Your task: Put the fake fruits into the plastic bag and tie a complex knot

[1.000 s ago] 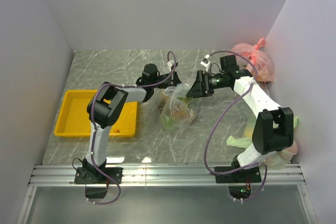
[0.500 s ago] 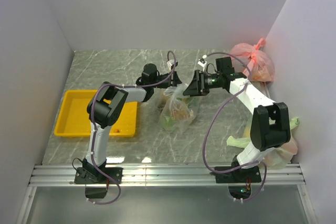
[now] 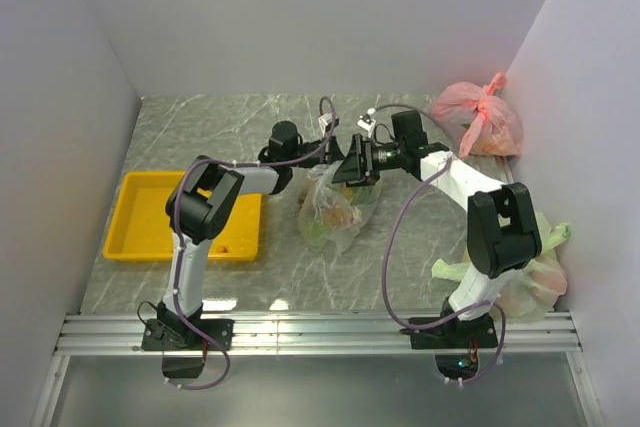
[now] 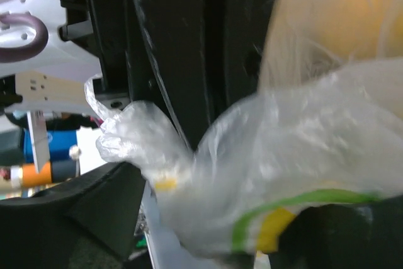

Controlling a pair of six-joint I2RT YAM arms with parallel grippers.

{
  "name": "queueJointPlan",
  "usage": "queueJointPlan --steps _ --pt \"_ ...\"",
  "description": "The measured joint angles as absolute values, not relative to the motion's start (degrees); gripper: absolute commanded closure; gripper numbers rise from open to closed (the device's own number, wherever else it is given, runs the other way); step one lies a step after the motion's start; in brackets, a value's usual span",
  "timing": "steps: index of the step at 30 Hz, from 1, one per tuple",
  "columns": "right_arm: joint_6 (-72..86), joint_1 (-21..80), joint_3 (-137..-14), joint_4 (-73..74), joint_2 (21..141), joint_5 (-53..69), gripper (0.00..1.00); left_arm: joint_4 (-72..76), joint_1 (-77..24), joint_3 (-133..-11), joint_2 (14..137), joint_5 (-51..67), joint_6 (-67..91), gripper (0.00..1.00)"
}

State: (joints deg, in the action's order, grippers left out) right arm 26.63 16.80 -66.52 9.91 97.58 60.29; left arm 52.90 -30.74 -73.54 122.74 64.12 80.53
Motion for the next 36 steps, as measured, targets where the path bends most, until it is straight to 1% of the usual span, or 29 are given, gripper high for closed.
queueJointPlan --steps 2,5,7,8,12,13,14,17,25,28,30,31,32,34,36 --pt "24.6 17.2 -67.1 11.4 98.1 61.2 0.22 50.5 -31.4 -73.7 122.8 65.3 78.3 1.0" --pt "19.8 17.4 -69.3 16.1 98.8 61.8 0.2 42.6 -32.7 -76.2 122.8 67.0 72.0 0.99" --pt "16.7 17.3 -70.4 19.0 98.9 62.2 0.17 40.0 -33.2 -77.3 122.8 67.9 68.9 0.97" --pt "15.3 17.4 -70.7 20.2 98.9 62.3 0.15 39.4 -33.4 -77.5 122.8 68.2 68.2 0.94" --pt "9.6 17.4 -72.1 25.9 98.9 62.3 0.14 40.4 -33.6 -77.5 123.0 69.0 69.5 0.88" --pt "7.6 17.4 -72.5 27.7 98.9 62.0 0.07 41.3 -33.7 -77.5 123.2 69.1 70.4 0.87" --pt "6.2 17.4 -72.8 29.2 98.8 61.8 0.06 42.4 -33.7 -77.4 123.3 69.1 71.3 0.87" --pt "1.7 16.9 -72.9 33.8 97.6 60.6 0.03 43.6 -33.8 -77.1 123.6 69.1 72.9 0.87" --pt "-4.1 13.0 -73.7 44.7 93.8 60.1 0.01 46.4 -34.3 -77.1 123.6 69.1 75.4 0.88" --pt "-5.8 10.3 -74.2 47.8 93.5 60.7 0.14 47.4 -34.3 -77.1 123.6 69.1 76.4 0.9" --pt "-6.1 7.8 -74.2 49.4 93.4 61.1 0.25 48.4 -34.3 -77.1 123.6 69.1 77.5 0.92" --pt "-6.1 6.4 -74.1 49.6 93.3 61.4 0.31 49.2 -34.3 -77.1 123.7 69.1 78.0 0.93" --pt "-6.1 5.3 -73.8 49.5 93.3 61.8 0.39 49.9 -34.3 -77.0 123.7 69.1 78.7 0.94" --pt "-5.5 3.4 -73.3 49.3 93.1 62.3 0.46 51.9 -34.3 -76.8 123.7 69.1 79.8 0.95" --pt "-4.4 2.7 -72.7 48.5 93.1 62.9 0.47 53.1 -34.3 -76.7 123.8 69.1 80.7 0.95"
